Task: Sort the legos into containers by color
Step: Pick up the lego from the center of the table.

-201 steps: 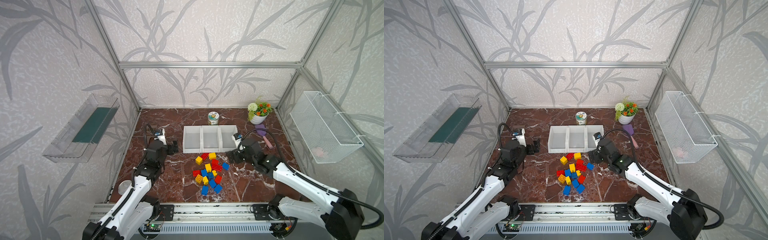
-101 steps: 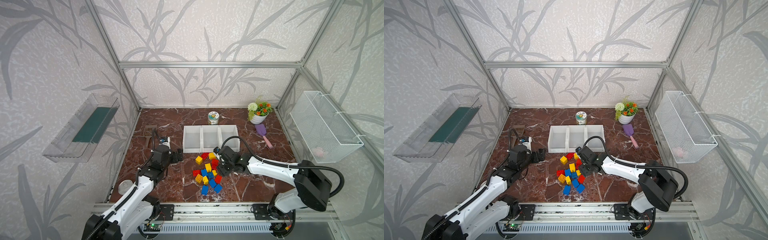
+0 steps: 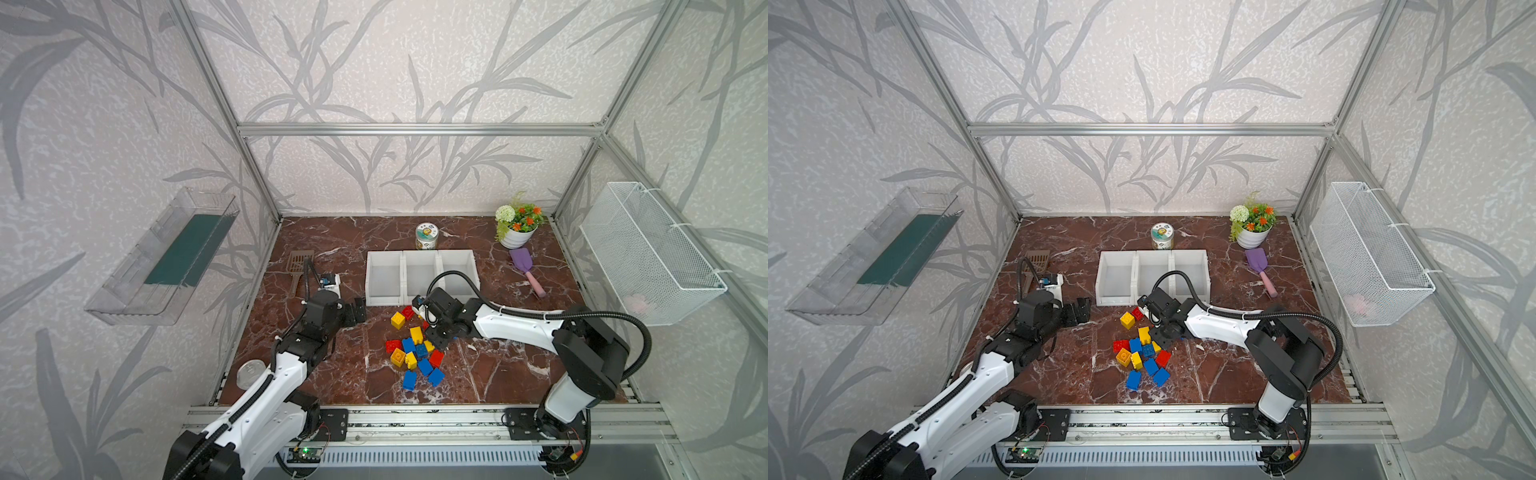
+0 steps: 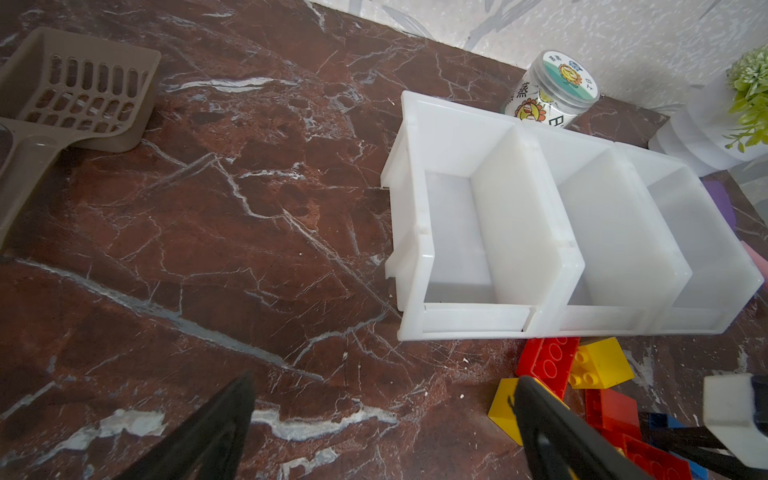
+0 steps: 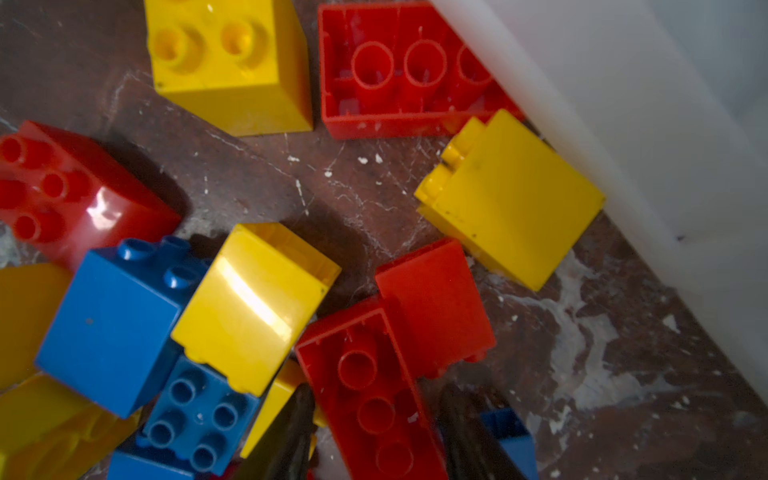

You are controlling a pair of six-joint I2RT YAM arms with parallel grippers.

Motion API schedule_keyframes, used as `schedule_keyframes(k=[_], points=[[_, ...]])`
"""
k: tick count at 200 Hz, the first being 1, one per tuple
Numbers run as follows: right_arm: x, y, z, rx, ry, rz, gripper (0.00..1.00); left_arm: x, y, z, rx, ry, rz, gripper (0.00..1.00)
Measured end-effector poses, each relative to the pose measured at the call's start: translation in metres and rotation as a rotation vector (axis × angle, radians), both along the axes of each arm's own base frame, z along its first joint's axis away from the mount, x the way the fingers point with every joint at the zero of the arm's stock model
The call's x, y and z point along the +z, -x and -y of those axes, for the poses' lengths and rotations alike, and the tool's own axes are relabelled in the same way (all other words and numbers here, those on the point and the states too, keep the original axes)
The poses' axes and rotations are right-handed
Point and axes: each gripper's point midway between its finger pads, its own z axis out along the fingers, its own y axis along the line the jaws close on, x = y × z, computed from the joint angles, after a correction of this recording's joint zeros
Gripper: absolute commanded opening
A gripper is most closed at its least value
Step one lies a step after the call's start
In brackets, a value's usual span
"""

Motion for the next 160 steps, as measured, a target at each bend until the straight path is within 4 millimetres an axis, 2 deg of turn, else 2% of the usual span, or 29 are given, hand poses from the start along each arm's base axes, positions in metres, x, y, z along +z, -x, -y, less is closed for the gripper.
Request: schedule_keyframes(k=[67,77,91,108,129,160], points=[[-0.001,0.004,0.007,-0.012,0.005,0.001,0.34,-0.001,0.0,0.0,0.009,0.011,-0.004,0.99],[-0.001,0.005,0.009,-0.016,0.006,0.0,0.34,-0.001,0.0,0.0,0.01,0.012,-0.004,0.99],[-0.001,0.007,0.012,-0.026,0.007,-0.002,0.41,-0.001,0.0,0.0,0.011,0.012,-0.004,0.99],[-0.007,0.012,0.02,-0.035,0.027,-0.014,0.41,-0.001,0.0,-0.001,0.013,0.013,-0.004,0.99],[-0.014,0.018,0.029,-0.047,0.059,-0.036,0.36,-0.001,0.0,-0.001,0.019,0.017,-0.006,0.99],[-0.014,0.018,0.03,-0.061,0.062,-0.036,0.28,-0.003,0.002,-0.002,0.023,0.022,-0.012,0.99]])
